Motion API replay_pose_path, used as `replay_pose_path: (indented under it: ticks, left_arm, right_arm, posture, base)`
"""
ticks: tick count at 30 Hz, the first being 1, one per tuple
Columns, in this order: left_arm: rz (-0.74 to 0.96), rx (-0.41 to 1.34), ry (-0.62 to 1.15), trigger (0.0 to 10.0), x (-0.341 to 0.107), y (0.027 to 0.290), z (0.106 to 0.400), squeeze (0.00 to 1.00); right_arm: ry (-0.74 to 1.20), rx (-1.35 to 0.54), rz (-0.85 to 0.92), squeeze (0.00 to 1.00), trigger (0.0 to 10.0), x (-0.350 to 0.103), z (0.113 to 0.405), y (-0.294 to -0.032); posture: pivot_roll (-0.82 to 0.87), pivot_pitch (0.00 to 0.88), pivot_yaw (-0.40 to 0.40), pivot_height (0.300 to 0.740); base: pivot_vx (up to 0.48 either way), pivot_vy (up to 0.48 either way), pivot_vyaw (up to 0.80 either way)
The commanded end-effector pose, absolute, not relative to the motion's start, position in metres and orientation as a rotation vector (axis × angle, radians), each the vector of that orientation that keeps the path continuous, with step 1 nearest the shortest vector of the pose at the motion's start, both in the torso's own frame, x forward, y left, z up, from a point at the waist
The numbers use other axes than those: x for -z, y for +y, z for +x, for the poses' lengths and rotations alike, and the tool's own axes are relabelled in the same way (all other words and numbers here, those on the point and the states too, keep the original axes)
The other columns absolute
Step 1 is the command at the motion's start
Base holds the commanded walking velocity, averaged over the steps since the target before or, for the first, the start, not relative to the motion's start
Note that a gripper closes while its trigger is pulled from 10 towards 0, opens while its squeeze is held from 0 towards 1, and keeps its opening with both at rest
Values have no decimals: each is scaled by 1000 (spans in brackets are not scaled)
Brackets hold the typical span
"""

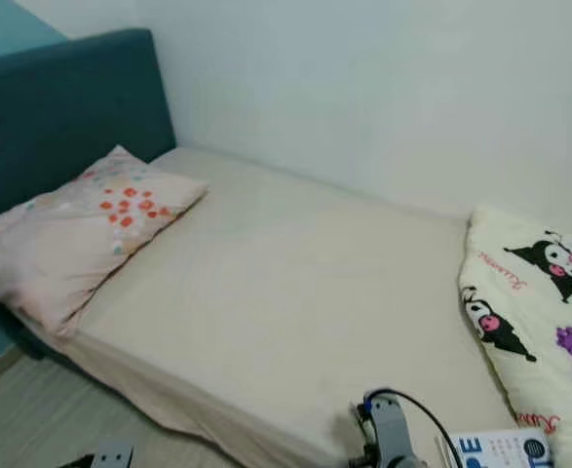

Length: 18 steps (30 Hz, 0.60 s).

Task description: Clean up the room

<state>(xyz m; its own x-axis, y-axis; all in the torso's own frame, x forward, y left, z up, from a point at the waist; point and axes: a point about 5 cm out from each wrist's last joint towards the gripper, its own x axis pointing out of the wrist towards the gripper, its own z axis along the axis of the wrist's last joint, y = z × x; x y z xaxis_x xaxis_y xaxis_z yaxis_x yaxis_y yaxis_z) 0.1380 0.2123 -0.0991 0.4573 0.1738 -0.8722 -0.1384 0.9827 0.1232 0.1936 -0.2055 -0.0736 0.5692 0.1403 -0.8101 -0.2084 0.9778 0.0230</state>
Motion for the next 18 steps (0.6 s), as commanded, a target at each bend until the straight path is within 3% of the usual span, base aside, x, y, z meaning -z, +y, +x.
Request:
replay_pose_path:
  ticks: [1, 5, 18]
  left_arm:
    - [31, -199, 1124, 10000, 102, 212, 130, 0]
    - [53, -185, 1137, 10000, 103, 211, 128, 0]
    - [83, -127, 1105, 10000, 102, 210, 130, 0]
  right_arm:
    - [954, -209, -79, 0, 10000, 75, 191, -204]
    - [955, -208, -77, 0, 10000, 76, 191, -203]
    - [850, -225, -40, 0, 10000, 61, 217, -195]
  posture:
    - [-22, 0, -88, 740]
    - [-24, 0, -87, 740]
    - [-26, 0, -82, 740]
  base:
    - [-480, 0, 681]
    - [-480, 0, 681]
    - [0, 0, 682]
